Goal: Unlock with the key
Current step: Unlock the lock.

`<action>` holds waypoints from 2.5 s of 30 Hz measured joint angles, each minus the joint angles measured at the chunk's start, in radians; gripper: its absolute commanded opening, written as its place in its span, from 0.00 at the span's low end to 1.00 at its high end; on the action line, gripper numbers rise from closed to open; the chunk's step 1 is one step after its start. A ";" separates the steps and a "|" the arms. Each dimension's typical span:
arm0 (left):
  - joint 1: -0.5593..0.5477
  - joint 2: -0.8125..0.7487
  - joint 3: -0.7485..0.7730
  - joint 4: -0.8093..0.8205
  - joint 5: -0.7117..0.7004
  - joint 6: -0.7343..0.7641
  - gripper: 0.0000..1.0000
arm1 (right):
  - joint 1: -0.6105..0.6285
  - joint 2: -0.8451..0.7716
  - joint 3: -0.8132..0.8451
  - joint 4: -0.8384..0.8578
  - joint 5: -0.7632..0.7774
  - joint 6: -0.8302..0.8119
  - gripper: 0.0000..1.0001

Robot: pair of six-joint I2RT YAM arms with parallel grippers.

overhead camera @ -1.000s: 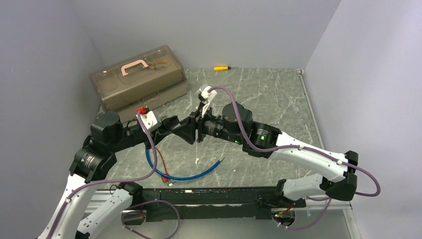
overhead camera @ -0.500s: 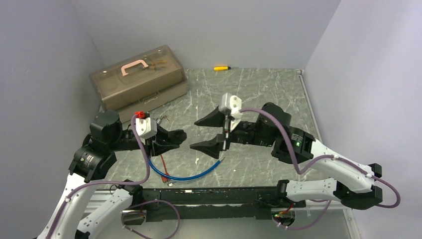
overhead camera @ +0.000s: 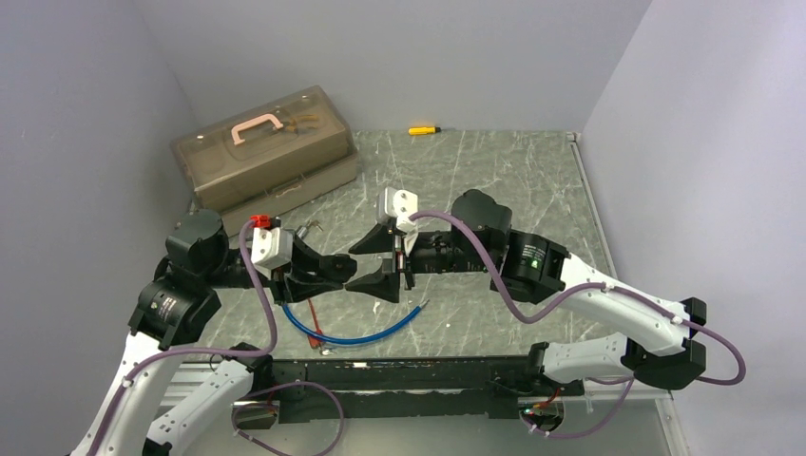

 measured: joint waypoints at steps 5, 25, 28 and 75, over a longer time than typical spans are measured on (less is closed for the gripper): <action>0.000 -0.011 0.000 0.008 0.004 -0.006 0.00 | 0.000 0.034 0.031 0.010 -0.017 0.001 0.50; 0.006 -0.027 -0.001 0.001 -0.037 0.025 0.71 | 0.007 0.079 0.027 0.028 0.035 0.018 0.00; 0.006 -0.032 -0.001 -0.032 -0.069 0.069 0.74 | 0.000 0.039 -0.030 0.025 0.105 0.021 0.00; 0.010 -0.056 -0.082 -0.011 -0.290 0.276 0.05 | 0.012 -0.031 -0.311 0.466 0.370 0.303 0.00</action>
